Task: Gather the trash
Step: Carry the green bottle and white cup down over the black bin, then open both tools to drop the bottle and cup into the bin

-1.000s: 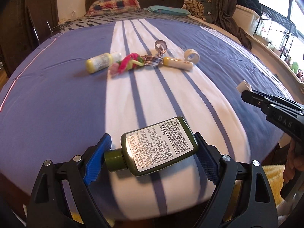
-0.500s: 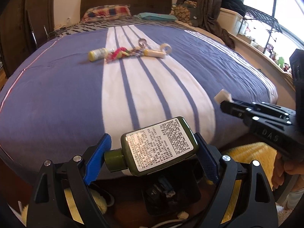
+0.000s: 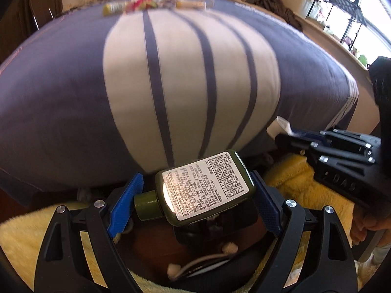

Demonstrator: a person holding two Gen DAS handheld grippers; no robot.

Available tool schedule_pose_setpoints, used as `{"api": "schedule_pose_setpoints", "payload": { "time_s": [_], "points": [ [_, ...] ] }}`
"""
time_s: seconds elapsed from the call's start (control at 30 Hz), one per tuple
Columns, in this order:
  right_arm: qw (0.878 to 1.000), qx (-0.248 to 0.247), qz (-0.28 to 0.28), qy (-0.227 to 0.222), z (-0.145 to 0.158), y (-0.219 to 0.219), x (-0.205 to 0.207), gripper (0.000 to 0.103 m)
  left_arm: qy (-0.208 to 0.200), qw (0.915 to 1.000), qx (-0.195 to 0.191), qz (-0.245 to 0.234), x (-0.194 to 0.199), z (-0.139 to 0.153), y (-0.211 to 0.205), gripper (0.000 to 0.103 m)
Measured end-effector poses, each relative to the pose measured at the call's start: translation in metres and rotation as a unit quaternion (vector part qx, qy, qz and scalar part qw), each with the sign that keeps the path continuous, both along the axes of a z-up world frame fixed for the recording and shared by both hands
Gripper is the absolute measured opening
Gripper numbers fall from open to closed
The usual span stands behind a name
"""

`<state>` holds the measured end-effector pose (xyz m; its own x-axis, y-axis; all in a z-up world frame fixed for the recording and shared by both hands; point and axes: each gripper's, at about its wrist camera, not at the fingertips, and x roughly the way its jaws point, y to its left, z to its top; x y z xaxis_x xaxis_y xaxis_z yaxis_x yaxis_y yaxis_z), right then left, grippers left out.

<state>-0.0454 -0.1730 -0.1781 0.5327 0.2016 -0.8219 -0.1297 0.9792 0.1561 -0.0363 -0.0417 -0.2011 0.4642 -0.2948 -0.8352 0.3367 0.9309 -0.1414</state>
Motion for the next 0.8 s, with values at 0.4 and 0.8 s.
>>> {"api": "schedule_pose_setpoints", "payload": {
  "time_s": [0.4, 0.8],
  "points": [
    [0.998, 0.003, 0.002, 0.066, -0.045, 0.003, 0.011, 0.020, 0.082, 0.9965, 0.002, -0.015, 0.006, -0.062, -0.007, 0.082],
    [0.990, 0.024, -0.001, 0.137, -0.088, 0.001, 0.028, 0.022, 0.153, 0.9876, 0.005, -0.037, 0.020, -0.104, -0.018, 0.082]
  ]
}}
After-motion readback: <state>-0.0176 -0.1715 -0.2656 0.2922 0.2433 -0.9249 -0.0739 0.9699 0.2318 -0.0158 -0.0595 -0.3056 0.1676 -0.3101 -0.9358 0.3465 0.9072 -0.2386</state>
